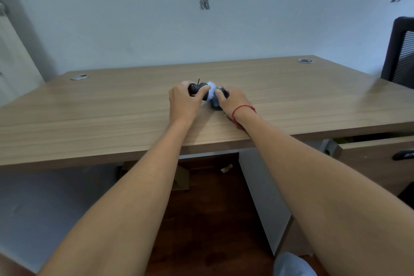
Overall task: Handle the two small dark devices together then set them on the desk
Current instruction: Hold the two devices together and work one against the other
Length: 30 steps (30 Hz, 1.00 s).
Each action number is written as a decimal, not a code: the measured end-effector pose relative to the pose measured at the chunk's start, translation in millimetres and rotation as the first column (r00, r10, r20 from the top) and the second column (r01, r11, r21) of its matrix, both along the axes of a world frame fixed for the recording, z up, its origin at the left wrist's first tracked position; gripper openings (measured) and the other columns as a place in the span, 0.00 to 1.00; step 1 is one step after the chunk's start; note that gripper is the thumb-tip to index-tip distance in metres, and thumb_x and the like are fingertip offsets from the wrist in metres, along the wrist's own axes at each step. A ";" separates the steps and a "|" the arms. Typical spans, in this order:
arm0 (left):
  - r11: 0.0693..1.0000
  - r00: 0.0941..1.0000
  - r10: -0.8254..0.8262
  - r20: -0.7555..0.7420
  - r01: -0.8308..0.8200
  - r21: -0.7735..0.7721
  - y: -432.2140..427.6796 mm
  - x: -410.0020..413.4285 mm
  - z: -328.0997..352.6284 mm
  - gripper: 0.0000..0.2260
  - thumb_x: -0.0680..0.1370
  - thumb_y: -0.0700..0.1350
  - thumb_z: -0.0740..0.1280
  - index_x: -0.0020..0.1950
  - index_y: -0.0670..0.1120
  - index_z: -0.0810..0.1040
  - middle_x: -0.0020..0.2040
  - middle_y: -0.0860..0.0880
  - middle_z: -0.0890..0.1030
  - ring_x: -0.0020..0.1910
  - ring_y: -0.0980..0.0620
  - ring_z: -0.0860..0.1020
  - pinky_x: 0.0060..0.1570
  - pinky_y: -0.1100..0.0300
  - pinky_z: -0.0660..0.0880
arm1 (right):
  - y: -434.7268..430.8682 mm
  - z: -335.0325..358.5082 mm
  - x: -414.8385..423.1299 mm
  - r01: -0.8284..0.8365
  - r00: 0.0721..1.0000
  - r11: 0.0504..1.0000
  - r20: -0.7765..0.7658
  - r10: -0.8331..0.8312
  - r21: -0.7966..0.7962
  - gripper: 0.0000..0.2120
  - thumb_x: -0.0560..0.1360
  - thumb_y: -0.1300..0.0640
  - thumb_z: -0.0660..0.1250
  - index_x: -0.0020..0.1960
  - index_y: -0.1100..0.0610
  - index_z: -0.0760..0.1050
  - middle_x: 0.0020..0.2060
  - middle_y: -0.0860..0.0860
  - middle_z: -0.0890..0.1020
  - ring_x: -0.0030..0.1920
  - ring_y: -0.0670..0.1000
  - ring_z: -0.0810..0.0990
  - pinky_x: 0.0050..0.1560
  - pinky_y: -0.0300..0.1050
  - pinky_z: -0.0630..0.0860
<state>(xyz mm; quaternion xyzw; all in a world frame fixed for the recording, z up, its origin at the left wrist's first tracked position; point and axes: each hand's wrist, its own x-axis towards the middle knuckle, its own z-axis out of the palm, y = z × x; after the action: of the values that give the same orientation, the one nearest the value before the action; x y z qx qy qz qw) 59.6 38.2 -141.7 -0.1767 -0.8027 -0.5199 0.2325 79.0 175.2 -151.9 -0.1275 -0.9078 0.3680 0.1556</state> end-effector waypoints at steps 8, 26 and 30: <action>0.992 0.995 0.092 0.034 -0.088 -0.093 4.3 -15.1 -4.4 0.12 0.80 0.50 0.61 0.44 0.42 0.67 0.41 0.45 0.73 0.40 0.46 0.70 0.38 0.60 0.61 | 0.9 0.2 0.9 -0.008 1.000 1.000 -0.009 0.009 0.014 0.23 0.81 0.46 0.55 0.71 0.55 0.69 0.68 0.56 0.76 0.68 0.58 0.73 0.69 0.54 0.68; 0.995 0.952 -0.069 0.298 0.043 0.092 -9.3 -26.4 -8.8 0.13 0.79 0.53 0.62 0.45 0.43 0.68 0.42 0.43 0.74 0.40 0.47 0.73 0.43 0.53 0.70 | 4.0 -1.5 -2.7 -0.041 0.999 0.999 -0.013 0.041 0.004 0.24 0.81 0.46 0.55 0.73 0.53 0.69 0.71 0.53 0.74 0.71 0.56 0.71 0.71 0.54 0.66; 0.996 0.960 -0.001 0.280 -0.022 0.081 -3.6 -24.3 -5.1 0.13 0.80 0.53 0.60 0.46 0.43 0.68 0.40 0.46 0.74 0.38 0.48 0.72 0.41 0.57 0.68 | 5.0 -2.5 0.7 -0.074 0.997 0.997 -0.012 0.074 0.014 0.23 0.81 0.45 0.56 0.73 0.52 0.70 0.69 0.53 0.76 0.69 0.57 0.73 0.70 0.54 0.68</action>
<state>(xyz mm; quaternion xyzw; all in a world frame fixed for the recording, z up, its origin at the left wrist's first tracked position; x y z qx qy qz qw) 35.4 34.6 -146.8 -0.0873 -0.8061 -0.5715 0.1267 79.8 180.2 -154.4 -0.0905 -0.9133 0.3683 0.1482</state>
